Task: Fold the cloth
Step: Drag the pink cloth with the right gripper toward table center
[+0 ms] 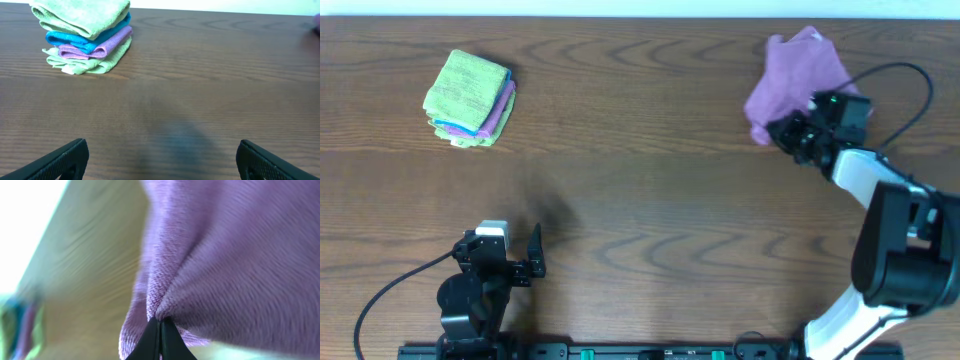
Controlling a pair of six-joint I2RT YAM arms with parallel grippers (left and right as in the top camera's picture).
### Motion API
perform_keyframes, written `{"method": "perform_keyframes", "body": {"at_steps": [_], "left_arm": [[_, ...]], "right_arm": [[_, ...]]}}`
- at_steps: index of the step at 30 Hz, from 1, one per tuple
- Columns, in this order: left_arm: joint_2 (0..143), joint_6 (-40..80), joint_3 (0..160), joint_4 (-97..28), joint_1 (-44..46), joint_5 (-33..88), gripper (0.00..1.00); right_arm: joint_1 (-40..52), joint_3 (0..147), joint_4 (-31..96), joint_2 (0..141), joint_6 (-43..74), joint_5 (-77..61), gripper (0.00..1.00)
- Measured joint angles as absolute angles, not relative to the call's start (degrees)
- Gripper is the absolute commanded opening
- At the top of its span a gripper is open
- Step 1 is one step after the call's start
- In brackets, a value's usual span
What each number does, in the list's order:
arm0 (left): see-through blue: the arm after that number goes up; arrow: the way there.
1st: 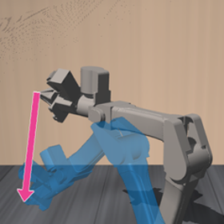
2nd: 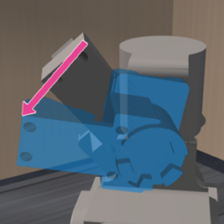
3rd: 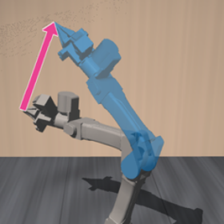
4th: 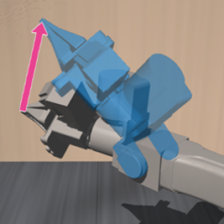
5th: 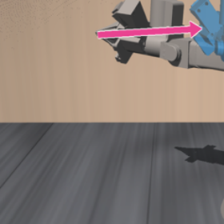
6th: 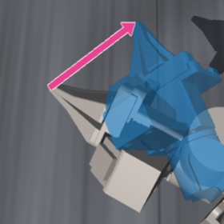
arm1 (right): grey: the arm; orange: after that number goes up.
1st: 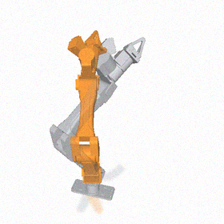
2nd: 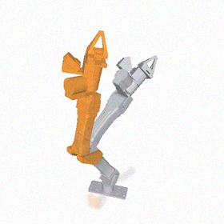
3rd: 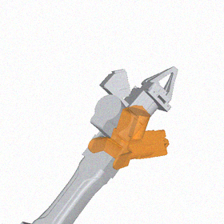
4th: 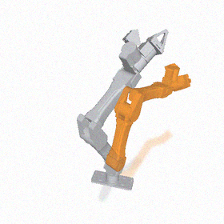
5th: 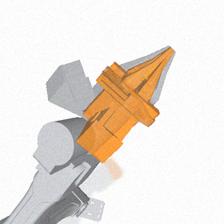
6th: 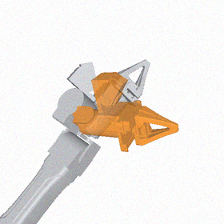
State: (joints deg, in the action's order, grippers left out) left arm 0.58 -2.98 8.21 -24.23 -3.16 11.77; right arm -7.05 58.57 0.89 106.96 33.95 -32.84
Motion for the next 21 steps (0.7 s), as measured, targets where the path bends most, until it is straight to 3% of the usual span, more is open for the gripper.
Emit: {"method": "perform_keyframes", "body": {"at_steps": [10, 15, 16, 18, 19, 21], "left_arm": [[0.6, -3.0, 8.2, -24.3, -3.2, 11.7, 0.96], [0.6, -3.0, 8.2, -24.3, -3.2, 11.8, 0.96], [0.6, -3.0, 8.2, -24.3, -3.2, 11.7, 0.95], [0.6, -3.0, 8.2, -24.2, -3.2, 11.8, 0.95], [0.6, -3.0, 8.2, -24.2, -3.2, 11.8, 0.95], [0.6, -3.0, 8.2, -24.2, -3.2, 11.7, 0.95]], "right_arm": [[19.3, 58.7, 5.2, 87.0, 35.3, -39.0, 0.01], [20.1, 61.9, 9.2, 77.8, 37.6, -40.1, 0.01], [18.0, 62.7, 11.6, 75.8, 37.9, -39.2, 0.17], [12.2, 63.9, 18.4, 72.0, 38.6, -35.7, 0.89], [8.1, 64.2, 22.9, 70.5, 38.5, -33.6, 0.99], [0.9, 64.4, 30.0, 69.5, 38.1, -30.0, 0.99]]}}
